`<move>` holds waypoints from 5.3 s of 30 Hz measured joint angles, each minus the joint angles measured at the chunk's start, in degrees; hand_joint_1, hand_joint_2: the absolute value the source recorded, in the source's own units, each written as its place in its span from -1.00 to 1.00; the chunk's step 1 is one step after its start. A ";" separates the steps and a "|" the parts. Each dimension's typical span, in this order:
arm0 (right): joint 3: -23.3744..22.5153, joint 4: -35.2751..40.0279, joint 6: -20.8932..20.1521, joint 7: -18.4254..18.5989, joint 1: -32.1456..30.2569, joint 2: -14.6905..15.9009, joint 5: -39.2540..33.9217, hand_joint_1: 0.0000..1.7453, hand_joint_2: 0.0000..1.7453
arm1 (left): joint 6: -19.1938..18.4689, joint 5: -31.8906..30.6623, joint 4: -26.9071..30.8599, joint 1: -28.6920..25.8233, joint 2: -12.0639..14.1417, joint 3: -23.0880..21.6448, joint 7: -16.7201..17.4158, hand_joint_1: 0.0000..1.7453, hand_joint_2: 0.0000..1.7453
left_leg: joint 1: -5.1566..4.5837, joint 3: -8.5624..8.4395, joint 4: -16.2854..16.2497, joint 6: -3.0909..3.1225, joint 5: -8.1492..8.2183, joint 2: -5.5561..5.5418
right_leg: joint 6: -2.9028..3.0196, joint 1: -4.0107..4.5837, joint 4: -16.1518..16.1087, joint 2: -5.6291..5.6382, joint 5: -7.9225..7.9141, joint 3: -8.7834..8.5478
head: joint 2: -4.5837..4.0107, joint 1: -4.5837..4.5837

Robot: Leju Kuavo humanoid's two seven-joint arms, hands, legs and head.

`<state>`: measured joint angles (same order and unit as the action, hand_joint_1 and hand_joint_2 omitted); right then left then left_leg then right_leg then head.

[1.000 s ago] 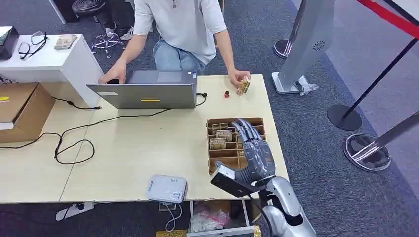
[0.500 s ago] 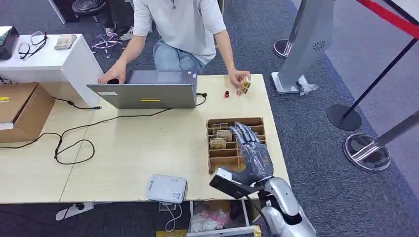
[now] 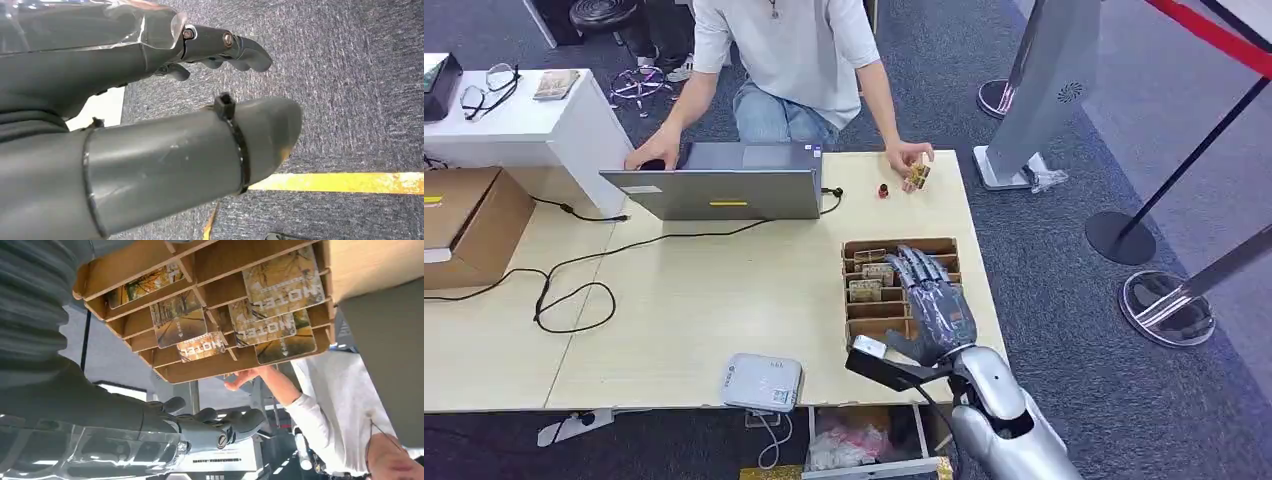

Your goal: Pass the card to the sensor for recognition and then transmit it.

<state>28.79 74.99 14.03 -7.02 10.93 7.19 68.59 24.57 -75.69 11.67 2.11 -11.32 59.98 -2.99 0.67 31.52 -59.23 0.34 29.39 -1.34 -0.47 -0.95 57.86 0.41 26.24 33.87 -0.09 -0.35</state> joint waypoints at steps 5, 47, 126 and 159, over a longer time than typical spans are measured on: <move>0.18 -2.65 -0.79 0.33 2.01 0.48 0.35 -1.00 1.00 | -0.11 -0.24 0.00 -0.01 0.18 0.00 -0.05 -1.00 -1.00 | 0.00 0.00 0.00 0.00 0.00 0.00 | 0.00 0.00 0.00 0.00 0.00 0.00 | 0.00 0.00; 0.39 -9.40 -0.46 0.18 7.76 2.82 -1.40 0.00 1.00 | -0.55 -0.04 0.00 -0.03 0.53 0.00 -0.74 -1.00 -1.00 | 0.00 -0.01 -0.01 0.01 -0.01 -0.01 | 0.00 0.00 0.00 0.00 -0.01 0.00 | 0.00 0.00; -5.95 9.51 3.17 -0.02 5.51 13.71 -4.85 1.00 1.00 | -1.31 -1.84 0.00 -0.04 0.90 0.00 -2.58 -1.00 -1.00 | -0.01 -0.01 -0.01 0.01 -0.01 -0.01 | 0.00 -0.01 0.00 -0.01 -0.01 0.00 | 0.00 0.00; 0.72 -21.69 13.72 -3.60 29.33 -6.71 -1.57 -1.00 1.00 | -0.74 -2.54 0.00 0.29 0.90 0.00 -0.72 -1.00 -1.00 | 0.01 -0.03 -0.01 -0.03 -0.06 -0.02 | 0.03 0.00 0.08 0.00 -0.04 -0.02 | 0.00 0.00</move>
<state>29.51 53.30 27.76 -10.62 40.26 0.48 67.01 23.82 -78.23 11.67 2.40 -10.43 59.98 -3.72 0.68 31.49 -59.23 0.31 29.33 -1.35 -0.45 -0.95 57.94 0.41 26.20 33.85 -0.09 -0.35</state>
